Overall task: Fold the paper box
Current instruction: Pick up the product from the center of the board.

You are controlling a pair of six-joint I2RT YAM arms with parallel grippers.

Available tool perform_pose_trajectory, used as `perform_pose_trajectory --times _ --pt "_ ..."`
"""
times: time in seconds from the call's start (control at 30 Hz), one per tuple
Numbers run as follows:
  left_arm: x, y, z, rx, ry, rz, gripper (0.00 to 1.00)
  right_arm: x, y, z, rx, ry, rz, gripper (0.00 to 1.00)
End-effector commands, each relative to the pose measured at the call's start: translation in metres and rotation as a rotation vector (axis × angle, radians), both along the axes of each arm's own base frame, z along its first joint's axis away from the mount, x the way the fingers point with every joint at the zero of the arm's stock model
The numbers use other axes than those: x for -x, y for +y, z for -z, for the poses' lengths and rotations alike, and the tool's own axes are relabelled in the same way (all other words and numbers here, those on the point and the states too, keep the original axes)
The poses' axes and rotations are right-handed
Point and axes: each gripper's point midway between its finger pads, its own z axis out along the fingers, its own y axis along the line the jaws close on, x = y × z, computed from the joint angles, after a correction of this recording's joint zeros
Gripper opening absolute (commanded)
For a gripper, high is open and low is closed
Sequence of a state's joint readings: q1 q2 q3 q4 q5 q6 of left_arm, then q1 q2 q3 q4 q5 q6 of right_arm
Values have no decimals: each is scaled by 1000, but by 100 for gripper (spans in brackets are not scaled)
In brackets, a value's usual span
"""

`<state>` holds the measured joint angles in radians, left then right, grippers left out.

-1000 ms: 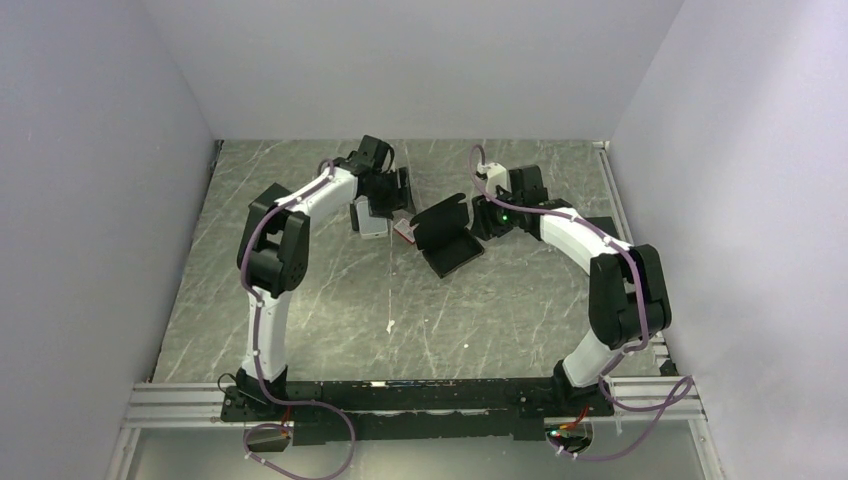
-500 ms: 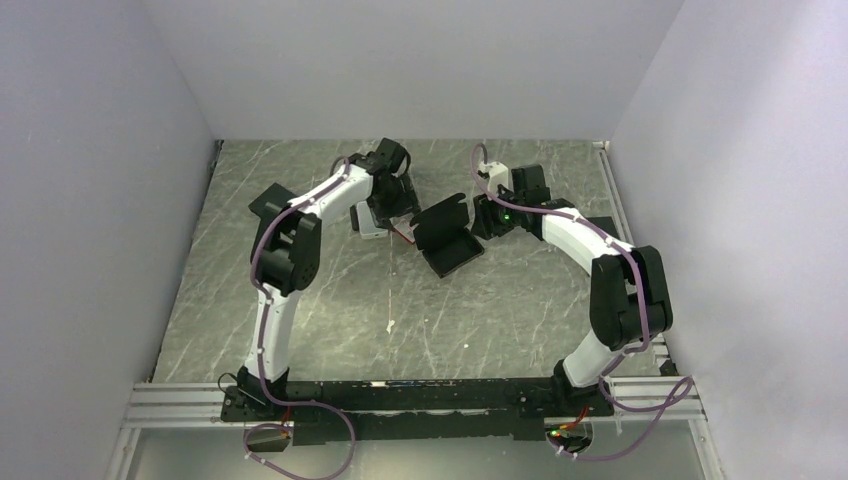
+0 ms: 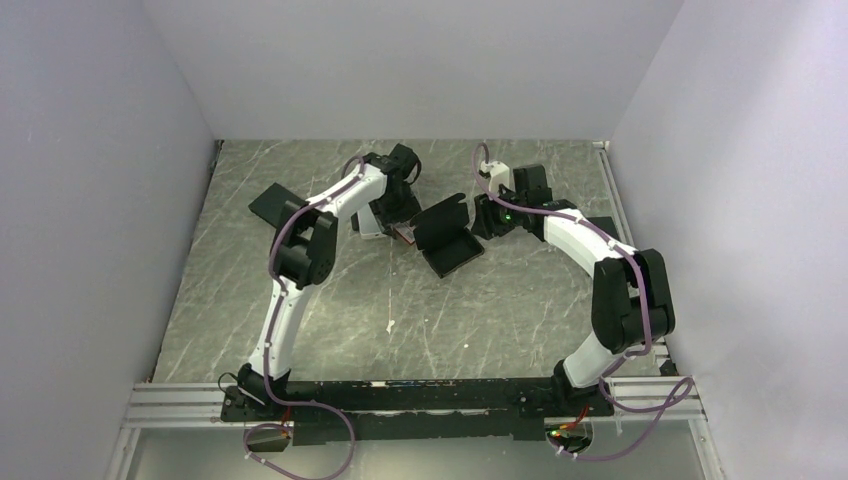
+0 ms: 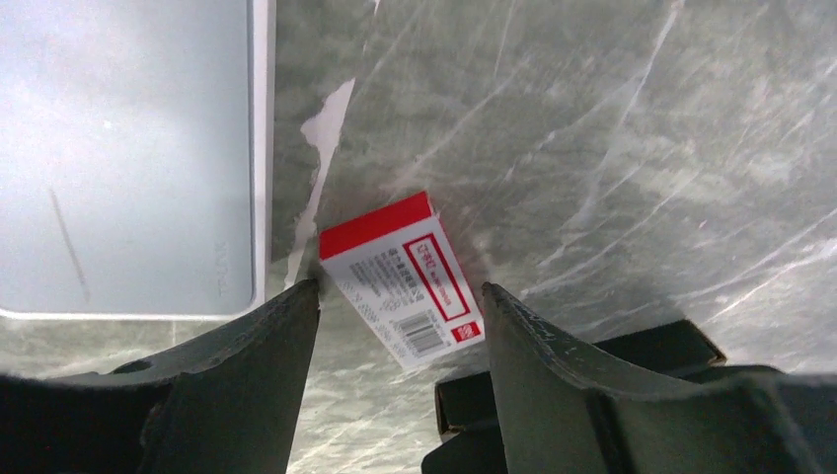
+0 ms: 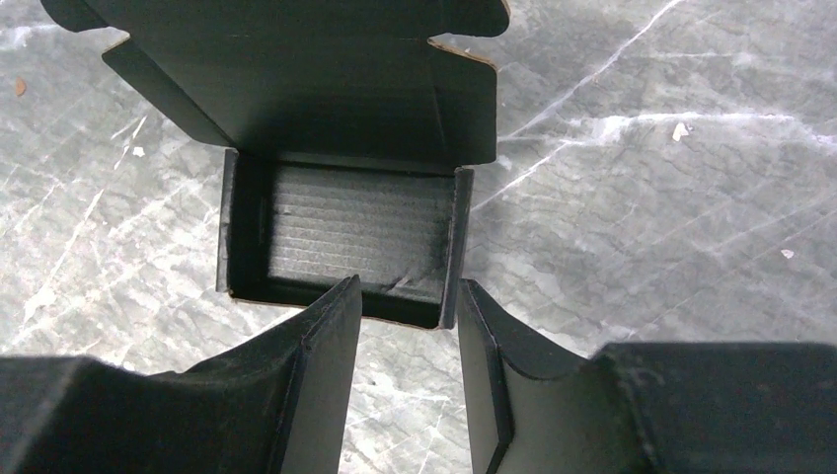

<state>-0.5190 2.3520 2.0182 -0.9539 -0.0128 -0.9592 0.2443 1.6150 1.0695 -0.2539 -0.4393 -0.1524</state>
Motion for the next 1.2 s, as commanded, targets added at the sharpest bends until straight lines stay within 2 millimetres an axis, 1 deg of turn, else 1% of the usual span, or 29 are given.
perform_pose_trajectory --times 0.0,0.13,0.3,0.33,0.37,0.43,0.47,0.57,0.67,0.73,0.83,0.9,0.97,1.0,1.07,1.17 --pt "-6 5 8 -48 14 -45 66 2 3 -21 -42 -44 -14 44" --pt "-5 8 15 -79 28 -38 61 3 3 -23 -46 -49 -16 43" --pt "-2 12 13 -94 27 -25 57 5 6 -27 -58 -53 -24 43" --pt "-2 13 11 -100 21 -22 56 5 6 -28 -60 -54 -25 43" --pt "-1 14 10 -103 20 -19 50 5 6 -28 -61 -56 -26 43" --pt "1 15 4 -106 16 -12 38 6 6 -31 -63 -61 -26 43" --pt "4 17 2 -109 15 -9 36 6 6 -32 -65 -63 -26 43" --pt "9 21 -12 -107 -10 -14 32 7 7 -35 -70 -69 -27 43" --pt "15 24 -33 -92 -65 -7 31 7 7 -36 -72 -74 -28 43" --pt "20 28 -44 -88 -94 -2 30 8 7 -37 -75 -73 -30 43" --pt "33 37 -53 -85 -111 2 28 8 7 -38 -76 -75 -30 43" --pt "45 41 -55 -68 -112 14 23 8 7 -37 -76 -74 -30 43" --pt "57 43 -50 -50 -101 28 20 8 7 -38 -74 -77 -29 43" --pt "62 44 -53 -32 -108 30 19 8 7 -38 -74 -79 -30 43" --pt "75 46 -51 -7 -102 41 19 8 6 -38 -73 -80 -27 43" --pt "91 43 -59 53 -125 75 17 7 4 -38 -71 -80 -20 43"
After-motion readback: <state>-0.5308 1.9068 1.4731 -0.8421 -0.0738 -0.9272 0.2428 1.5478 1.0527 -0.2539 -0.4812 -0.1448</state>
